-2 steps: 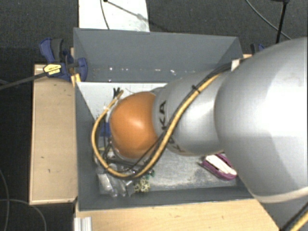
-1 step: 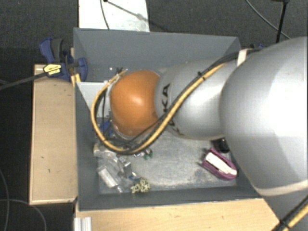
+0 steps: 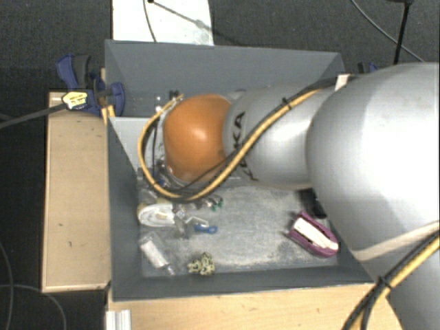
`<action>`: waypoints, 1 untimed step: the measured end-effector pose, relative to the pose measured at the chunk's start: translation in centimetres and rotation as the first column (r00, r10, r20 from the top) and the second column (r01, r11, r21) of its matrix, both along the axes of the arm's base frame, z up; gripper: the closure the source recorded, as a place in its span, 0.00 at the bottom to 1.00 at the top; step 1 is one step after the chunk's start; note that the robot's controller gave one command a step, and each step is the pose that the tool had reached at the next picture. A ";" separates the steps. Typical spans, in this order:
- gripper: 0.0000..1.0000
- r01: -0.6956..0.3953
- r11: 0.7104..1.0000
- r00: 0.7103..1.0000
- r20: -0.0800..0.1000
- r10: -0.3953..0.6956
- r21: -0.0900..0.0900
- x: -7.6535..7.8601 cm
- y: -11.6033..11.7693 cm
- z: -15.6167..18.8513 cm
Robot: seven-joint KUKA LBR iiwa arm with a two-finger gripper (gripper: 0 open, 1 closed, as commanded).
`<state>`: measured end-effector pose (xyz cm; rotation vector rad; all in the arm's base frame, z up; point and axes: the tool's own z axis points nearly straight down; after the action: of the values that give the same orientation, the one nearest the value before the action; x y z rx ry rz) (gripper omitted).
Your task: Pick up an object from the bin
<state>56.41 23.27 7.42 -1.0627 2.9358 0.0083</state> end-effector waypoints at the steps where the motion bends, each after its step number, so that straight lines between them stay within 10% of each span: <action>1: 0.00 0.006 1.000 1.000 0.006 -0.006 0.005 0.2 0.2 0.3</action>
Offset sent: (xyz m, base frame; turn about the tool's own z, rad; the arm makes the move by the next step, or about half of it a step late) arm 0.0000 0.0000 0.0000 0.0000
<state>56.61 23.42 7.69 -1.0510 2.9322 0.0127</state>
